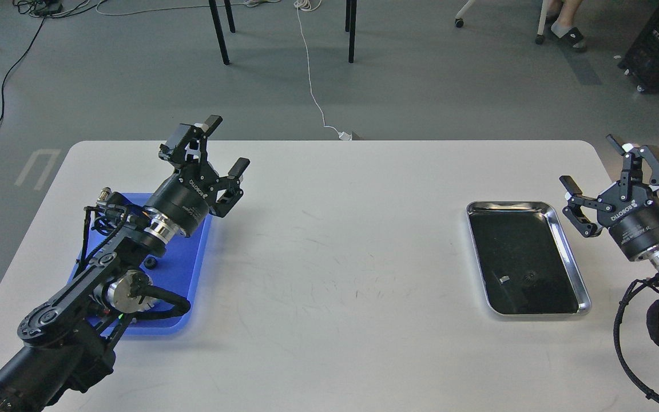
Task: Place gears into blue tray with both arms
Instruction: 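Reach the right gripper into the metal tray again, then grasp a second small black gear with the right gripper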
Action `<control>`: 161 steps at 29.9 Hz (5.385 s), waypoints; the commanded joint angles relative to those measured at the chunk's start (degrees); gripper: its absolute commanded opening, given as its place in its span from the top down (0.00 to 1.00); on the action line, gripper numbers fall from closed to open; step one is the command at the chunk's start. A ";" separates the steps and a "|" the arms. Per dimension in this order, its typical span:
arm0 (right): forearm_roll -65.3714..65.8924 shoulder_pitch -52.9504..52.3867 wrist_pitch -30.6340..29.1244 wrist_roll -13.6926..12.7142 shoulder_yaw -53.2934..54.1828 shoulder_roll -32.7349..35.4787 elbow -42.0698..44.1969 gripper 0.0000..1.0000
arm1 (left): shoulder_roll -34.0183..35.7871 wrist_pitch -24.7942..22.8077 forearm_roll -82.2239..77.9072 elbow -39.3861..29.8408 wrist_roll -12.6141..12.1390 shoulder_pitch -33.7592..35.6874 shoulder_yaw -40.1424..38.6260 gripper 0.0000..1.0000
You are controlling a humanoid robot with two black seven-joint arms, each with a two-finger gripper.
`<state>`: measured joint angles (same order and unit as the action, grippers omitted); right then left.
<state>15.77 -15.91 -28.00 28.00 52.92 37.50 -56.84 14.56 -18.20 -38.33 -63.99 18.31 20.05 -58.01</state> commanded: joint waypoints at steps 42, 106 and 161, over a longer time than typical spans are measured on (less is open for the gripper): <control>89.61 -32.96 0.00 0.00 -37.71 27.28 -22.87 0.01 | -1.11 0.00 -0.17 -0.61 -0.11 -0.01 0.00 0.02; 104.02 -43.94 0.00 0.00 -55.73 9.88 -9.78 0.13 | -0.14 -0.17 -0.17 -0.70 -0.20 -0.80 -0.62 0.02; 104.02 -42.54 0.00 0.00 -56.87 5.65 -4.42 0.85 | 0.74 -0.17 -0.08 -1.49 -0.29 -1.86 -0.97 0.02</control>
<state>119.79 -58.53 -28.00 28.00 -3.96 43.14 -61.32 15.28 -18.37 -38.39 -65.08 18.02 18.19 -58.94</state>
